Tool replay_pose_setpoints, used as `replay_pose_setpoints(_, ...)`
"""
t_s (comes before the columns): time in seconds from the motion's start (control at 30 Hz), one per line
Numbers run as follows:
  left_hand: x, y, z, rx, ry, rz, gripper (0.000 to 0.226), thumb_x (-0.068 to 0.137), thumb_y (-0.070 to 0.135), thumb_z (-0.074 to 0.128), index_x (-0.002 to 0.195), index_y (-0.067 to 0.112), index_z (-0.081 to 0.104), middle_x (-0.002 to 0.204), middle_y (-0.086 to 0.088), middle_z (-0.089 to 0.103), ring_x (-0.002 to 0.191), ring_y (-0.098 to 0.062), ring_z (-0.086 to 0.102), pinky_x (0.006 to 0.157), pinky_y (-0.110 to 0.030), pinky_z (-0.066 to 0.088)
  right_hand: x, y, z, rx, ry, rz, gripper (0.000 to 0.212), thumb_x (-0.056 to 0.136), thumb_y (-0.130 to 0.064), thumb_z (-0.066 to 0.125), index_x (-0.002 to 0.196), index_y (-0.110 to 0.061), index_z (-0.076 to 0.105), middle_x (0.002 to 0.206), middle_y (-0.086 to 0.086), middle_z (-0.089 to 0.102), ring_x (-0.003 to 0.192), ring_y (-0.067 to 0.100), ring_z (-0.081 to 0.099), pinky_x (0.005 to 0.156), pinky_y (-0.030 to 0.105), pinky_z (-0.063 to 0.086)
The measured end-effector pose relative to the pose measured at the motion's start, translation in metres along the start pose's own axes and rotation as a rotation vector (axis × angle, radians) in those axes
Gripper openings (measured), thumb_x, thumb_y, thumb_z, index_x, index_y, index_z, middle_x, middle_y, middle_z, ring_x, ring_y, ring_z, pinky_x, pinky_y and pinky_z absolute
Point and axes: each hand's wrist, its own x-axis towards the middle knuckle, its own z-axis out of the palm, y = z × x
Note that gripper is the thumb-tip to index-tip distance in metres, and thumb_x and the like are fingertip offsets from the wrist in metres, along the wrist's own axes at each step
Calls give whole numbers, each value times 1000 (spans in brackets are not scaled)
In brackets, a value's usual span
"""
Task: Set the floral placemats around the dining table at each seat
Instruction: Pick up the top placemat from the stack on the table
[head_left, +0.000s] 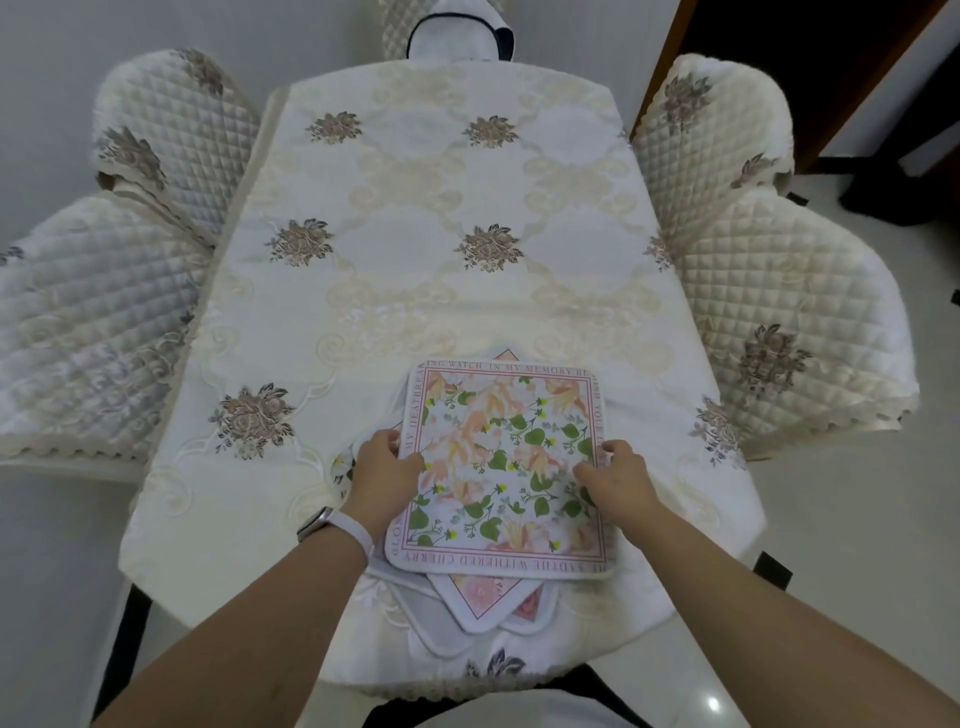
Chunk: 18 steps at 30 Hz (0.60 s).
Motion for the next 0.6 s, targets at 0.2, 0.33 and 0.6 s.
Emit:
replay_pose_setpoints(0.2, 4, -2, 6, -109, -56, -92, 28, 89, 13, 54, 115, 22, 60, 94, 2, 66, 82, -21, 65, 61, -32, 53, 6, 6, -3, 193, -12, 59, 16, 89, -6, 57, 101, -16, 55, 90, -1, 62, 73, 16, 62, 67, 36, 56)
replay_pose_setpoints(0.33, 2, -4, 8, -98, -47, -69, 30, 92, 14, 49, 118, 22, 60, 97, 3, 67, 83, -18, 65, 60, -30, 50, 6, 8, 0, 238, -11, 52, 23, 90, -1, 49, 109, -13, 57, 90, 0, 65, 75, 19, 63, 62, 34, 55)
replay_pose_setpoints(0.6, -12, 8, 1, -173, -41, -7, 20, 96, 13, 50, 113, 23, 55, 96, 9, 63, 83, -10, 62, 59, -24, 45, -4, 3, -3, 238, 47, -7, 19, 91, -7, 49, 108, -15, 55, 100, 4, 65, 85, 20, 64, 60, 30, 49)
